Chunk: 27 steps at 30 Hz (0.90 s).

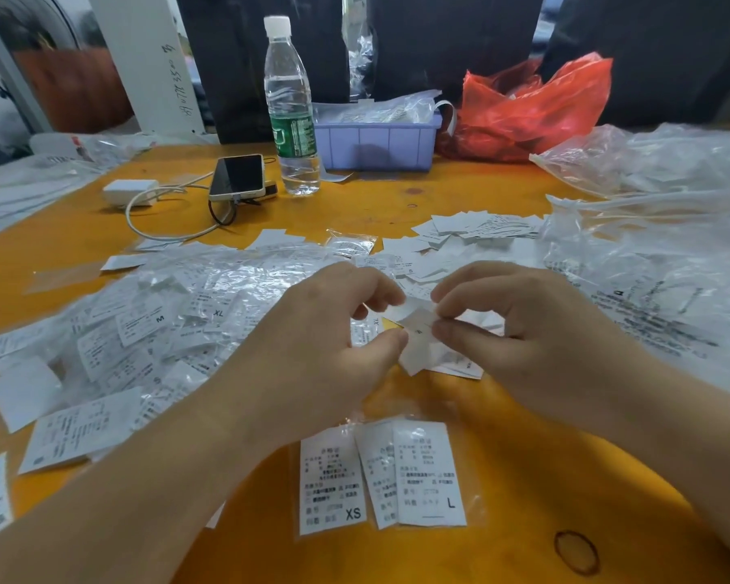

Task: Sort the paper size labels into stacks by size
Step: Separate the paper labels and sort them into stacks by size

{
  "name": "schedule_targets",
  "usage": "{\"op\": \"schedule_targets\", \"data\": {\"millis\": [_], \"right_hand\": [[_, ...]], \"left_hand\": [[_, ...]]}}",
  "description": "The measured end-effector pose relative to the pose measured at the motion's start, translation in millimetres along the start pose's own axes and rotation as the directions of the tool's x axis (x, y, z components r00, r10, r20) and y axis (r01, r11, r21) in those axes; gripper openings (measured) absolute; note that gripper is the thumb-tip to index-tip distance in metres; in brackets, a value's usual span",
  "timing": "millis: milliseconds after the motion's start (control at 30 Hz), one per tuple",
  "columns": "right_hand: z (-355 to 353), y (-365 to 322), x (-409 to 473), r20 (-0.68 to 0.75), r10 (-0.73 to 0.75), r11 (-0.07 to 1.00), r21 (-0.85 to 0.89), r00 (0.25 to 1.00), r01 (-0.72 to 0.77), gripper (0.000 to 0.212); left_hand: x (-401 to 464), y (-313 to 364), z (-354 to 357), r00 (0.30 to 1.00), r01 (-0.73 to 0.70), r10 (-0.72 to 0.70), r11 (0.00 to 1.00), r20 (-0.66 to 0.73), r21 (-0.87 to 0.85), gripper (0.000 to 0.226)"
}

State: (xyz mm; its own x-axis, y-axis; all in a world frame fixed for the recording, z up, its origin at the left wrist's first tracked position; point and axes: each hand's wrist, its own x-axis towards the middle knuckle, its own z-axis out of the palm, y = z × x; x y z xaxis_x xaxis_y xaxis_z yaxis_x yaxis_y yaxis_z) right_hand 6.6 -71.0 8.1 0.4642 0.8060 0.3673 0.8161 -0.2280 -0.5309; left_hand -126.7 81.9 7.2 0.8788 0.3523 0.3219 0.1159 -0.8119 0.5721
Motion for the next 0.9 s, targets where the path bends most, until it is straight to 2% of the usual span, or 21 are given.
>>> {"op": "schedule_targets", "data": {"millis": [133,300,467,567,667,767,900], "right_hand": [[-2,-5,0,0.002,0.041,0.919,0.393,0.999,-0.038,0.012],[-9,-4,1,0.012,0.079,0.836,0.543,0.997,-0.073,0.011],[-7,-7,-6,0.044,0.019,0.927,0.374,0.999,-0.034,0.016],[-6,-12,-10,0.051,-0.001,0.929,0.370,0.999,-0.018,0.023],[-8,-12,-8,-0.013,0.013,0.928,0.372,1.000,-0.007,0.025],[-10,-12,-4,-0.100,0.029,0.940,0.341,0.995,0.007,0.014],[-17,-7,-3,-0.158,0.020,0.979,0.204,0.987,0.013,0.012]], "left_hand": [[0,1,-2,0.995,0.095,-0.092,0.981,0.029,-0.167,0.035],[3,2,-5,0.992,0.127,-0.126,0.942,0.022,-0.310,0.010],[2,5,-6,0.990,0.110,-0.135,0.905,-0.031,-0.412,0.015],[2,7,-6,0.992,0.102,-0.122,0.890,-0.017,-0.445,0.013],[1,6,-6,0.995,0.097,-0.097,0.900,0.021,-0.424,0.010],[0,7,-7,0.997,0.070,-0.058,0.915,0.042,-0.396,0.012],[-3,7,-8,0.998,0.047,-0.030,0.929,0.052,-0.366,0.012]]}}
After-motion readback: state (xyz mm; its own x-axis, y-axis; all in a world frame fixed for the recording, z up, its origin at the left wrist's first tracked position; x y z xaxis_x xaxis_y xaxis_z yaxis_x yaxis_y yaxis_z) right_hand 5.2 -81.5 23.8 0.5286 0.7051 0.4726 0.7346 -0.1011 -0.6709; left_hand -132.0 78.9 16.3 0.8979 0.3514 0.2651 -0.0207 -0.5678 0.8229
